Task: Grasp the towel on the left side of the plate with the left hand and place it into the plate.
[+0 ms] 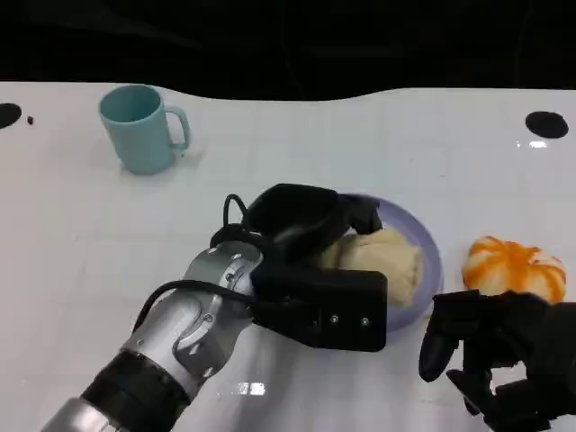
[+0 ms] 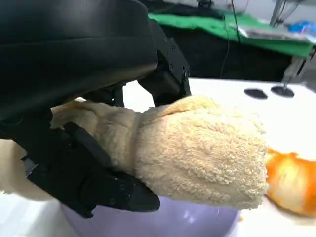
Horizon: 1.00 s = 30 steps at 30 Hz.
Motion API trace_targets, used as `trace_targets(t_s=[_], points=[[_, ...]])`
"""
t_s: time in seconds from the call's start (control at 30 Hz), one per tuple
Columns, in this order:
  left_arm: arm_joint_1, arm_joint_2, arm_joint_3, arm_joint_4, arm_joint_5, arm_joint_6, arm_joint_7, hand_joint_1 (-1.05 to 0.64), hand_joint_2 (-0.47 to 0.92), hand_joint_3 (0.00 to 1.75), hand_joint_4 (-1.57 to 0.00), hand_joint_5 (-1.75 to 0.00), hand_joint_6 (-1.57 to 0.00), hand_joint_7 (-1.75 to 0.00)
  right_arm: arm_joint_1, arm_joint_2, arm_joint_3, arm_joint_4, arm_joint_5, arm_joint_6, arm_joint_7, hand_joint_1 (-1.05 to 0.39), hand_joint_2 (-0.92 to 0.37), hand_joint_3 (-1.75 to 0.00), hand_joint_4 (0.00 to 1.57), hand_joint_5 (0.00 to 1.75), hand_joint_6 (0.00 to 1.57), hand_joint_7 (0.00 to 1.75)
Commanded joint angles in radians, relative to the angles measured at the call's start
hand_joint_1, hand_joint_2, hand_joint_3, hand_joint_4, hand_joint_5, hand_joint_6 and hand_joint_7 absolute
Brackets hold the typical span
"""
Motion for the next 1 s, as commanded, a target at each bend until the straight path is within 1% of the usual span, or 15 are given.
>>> trace_targets(t_s=[0.03, 0.17, 0.23, 0.33, 0.5, 0.57, 0.63, 0.73, 0.83, 0.87, 0.9, 0.93, 1.0], points=[[-0.011, 0.023, -0.018, -0.033, 0.027, 0.028, -0.048, -0.44, 0.92, 0.10, -0.30, -0.51, -0.42, -0.01, 0.001, -0.011, -0.018, 0.010, 0.008, -0.007, 0.007, 0.02, -0.58, -1.07, 0.70, 1.69, 0.68, 1.44], [-0.012, 0.045, -0.028, -0.052, 0.037, 0.037, -0.098, -0.55, 0.92, 0.12, -0.26, -0.44, -0.35, 0.00, 0.002, -0.014, -0.014, 0.019, 0.000, -0.022, 0.008, 0.01, -0.58, -1.06, 0.70, 1.68, 0.67, 1.44], [-0.010, 0.059, -0.028, -0.069, 0.040, 0.036, -0.112, -0.59, 0.92, 0.12, -0.24, -0.43, -0.33, 0.00, 0.001, -0.015, -0.012, 0.013, -0.001, -0.008, 0.008, 0.01, -0.58, -1.06, 0.70, 1.67, 0.67, 1.43], [-0.005, 0.073, -0.023, -0.091, 0.039, 0.036, -0.123, -0.61, 0.92, 0.12, -0.23, -0.43, -0.33, 0.00, -0.002, -0.014, -0.010, 0.006, -0.003, 0.008, 0.007, 0.01, -0.58, -1.05, 0.70, 1.67, 0.68, 1.43], [0.005, 0.096, -0.012, -0.136, 0.025, 0.046, -0.156, -0.61, 0.92, 0.12, -0.23, -0.43, -0.33, 0.00, -0.004, -0.009, -0.014, 0.015, 0.003, -0.008, 0.007, 0.03, -0.59, -1.04, 0.69, 1.69, 0.68, 1.43], [0.036, 0.123, 0.021, -0.201, -0.014, 0.045, -0.185, -0.59, 0.92, 0.14, -0.25, -0.44, -0.35, -0.01, -0.006, -0.008, -0.012, 0.017, 0.002, -0.007, 0.007, 0.02, -0.59, -1.04, 0.69, 1.70, 0.68, 1.43], [0.051, 0.137, 0.036, -0.234, -0.033, 0.047, -0.202, -0.58, 0.92, 0.15, -0.26, -0.45, -0.37, -0.02, -0.007, -0.008, -0.012, 0.018, 0.002, -0.007, 0.007, 0.02, -0.59, -1.05, 0.69, 1.70, 0.68, 1.44], [0.126, 0.180, 0.110, -0.345, -0.135, 0.023, -0.238, -0.51, 0.92, 0.20, -0.34, -0.51, -0.44, -0.05, -0.011, -0.006, -0.014, 0.020, 0.005, -0.012, 0.007, 0.01, -0.58, -1.06, 0.69, 1.70, 0.68, 1.44], [0.147, 0.194, 0.126, -0.377, -0.164, 0.014, -0.247, -0.49, 0.92, 0.21, -0.35, -0.53, -0.46, -0.06, -0.012, -0.006, -0.014, 0.020, 0.004, -0.012, 0.007, 0.01, -0.58, -1.06, 0.69, 1.71, 0.68, 1.45], [0.153, 0.198, 0.130, -0.384, -0.172, 0.008, -0.248, -0.48, 0.92, 0.21, -0.36, -0.58, -0.47, -0.06, -0.012, -0.006, -0.014, 0.020, 0.004, -0.011, 0.006, 0.01, -0.58, -1.07, 0.70, 1.71, 0.68, 1.45], [0.209, 0.209, 0.185, -0.466, -0.256, 0.042, -0.289, -0.47, 0.92, 0.21, -0.36, -0.60, -0.48, -0.06, -0.012, -0.004, -0.016, 0.021, 0.006, -0.011, 0.006, 0.01, -0.57, -1.07, 0.70, 1.71, 0.68, 1.45], [0.251, 0.218, 0.225, -0.530, -0.319, 0.070, -0.321, -0.40, 0.92, 0.22, -0.46, -0.67, -0.56, -0.10, -0.013, -0.002, -0.018, 0.021, 0.008, -0.010, 0.005, 0.02, -0.58, -1.07, 0.69, 1.71, 0.68, 1.45], [0.294, 0.228, 0.266, -0.603, -0.387, 0.111, -0.360, -0.36, 0.92, 0.22, -0.52, -0.71, -0.60, -0.12, -0.013, 0.000, -0.020, 0.022, 0.010, -0.011, 0.005, 0.02, -0.58, -1.07, 0.69, 1.71, 0.67, 1.45]])
